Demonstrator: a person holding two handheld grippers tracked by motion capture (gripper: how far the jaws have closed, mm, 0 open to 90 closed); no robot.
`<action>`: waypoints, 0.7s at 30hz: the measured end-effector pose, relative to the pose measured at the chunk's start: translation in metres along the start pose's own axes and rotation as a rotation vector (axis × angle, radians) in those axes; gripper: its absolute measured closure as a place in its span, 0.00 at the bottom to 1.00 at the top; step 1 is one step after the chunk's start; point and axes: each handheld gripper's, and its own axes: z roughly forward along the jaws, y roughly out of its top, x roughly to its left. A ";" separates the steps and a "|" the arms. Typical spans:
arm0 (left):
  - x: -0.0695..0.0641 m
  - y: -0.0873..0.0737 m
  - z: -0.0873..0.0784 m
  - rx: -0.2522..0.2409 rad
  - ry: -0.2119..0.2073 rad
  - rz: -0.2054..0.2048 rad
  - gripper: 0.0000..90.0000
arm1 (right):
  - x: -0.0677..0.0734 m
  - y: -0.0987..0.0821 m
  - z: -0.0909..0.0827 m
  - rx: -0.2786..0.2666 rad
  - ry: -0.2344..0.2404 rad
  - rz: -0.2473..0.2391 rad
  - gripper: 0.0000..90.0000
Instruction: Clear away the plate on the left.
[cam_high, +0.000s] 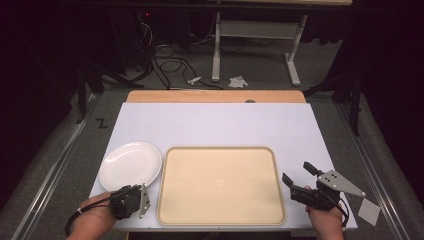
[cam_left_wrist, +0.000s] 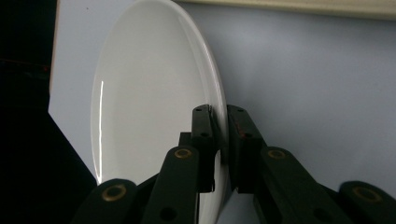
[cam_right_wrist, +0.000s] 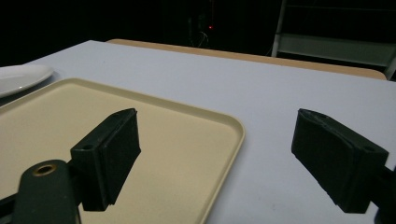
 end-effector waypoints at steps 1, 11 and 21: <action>0.000 0.001 -0.001 0.002 0.006 0.008 0.92 | 0.000 0.000 0.000 0.001 0.000 0.000 0.18; 0.010 0.002 -0.012 -0.010 0.089 0.005 0.97 | 0.000 0.000 0.000 0.003 0.000 -0.001 0.18; 0.012 0.003 -0.010 -0.016 0.130 -0.016 0.97 | -0.001 0.000 0.000 0.003 -0.009 0.006 0.18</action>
